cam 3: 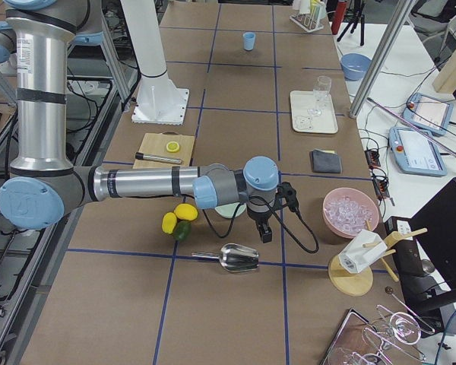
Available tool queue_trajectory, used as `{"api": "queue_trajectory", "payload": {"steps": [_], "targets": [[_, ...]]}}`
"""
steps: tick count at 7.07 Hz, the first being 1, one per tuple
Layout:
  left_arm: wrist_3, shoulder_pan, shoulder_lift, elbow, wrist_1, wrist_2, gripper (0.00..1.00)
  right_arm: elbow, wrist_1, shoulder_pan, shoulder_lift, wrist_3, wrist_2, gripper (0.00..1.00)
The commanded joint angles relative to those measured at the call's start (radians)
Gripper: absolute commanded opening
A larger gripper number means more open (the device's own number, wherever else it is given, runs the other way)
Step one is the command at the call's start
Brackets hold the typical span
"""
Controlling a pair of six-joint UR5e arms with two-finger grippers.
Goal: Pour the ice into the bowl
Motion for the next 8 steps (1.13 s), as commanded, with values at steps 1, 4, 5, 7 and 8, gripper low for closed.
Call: {"api": "queue_trajectory", "payload": {"steps": [1,4,5,7,8], "targets": [[0.0,0.043,-0.002,0.002,-0.024,-0.002,1.0,0.006,0.093,-0.097,-0.018,0.245,0.059,1.0],[-0.002,0.057,0.0,0.002,-0.087,0.0,1.0,0.007,0.502,-0.348,-0.135,0.693,-0.138,1.0],[-0.002,0.057,-0.002,-0.001,-0.087,-0.002,1.0,0.006,0.52,-0.363,-0.161,0.698,-0.166,1.0],[-0.002,0.057,0.0,-0.009,-0.087,-0.002,1.0,0.001,0.523,-0.438,-0.157,0.792,-0.17,0.99],[-0.002,0.057,0.0,-0.008,-0.087,-0.002,1.0,-0.004,0.523,-0.474,-0.155,0.8,-0.176,0.97]]}}
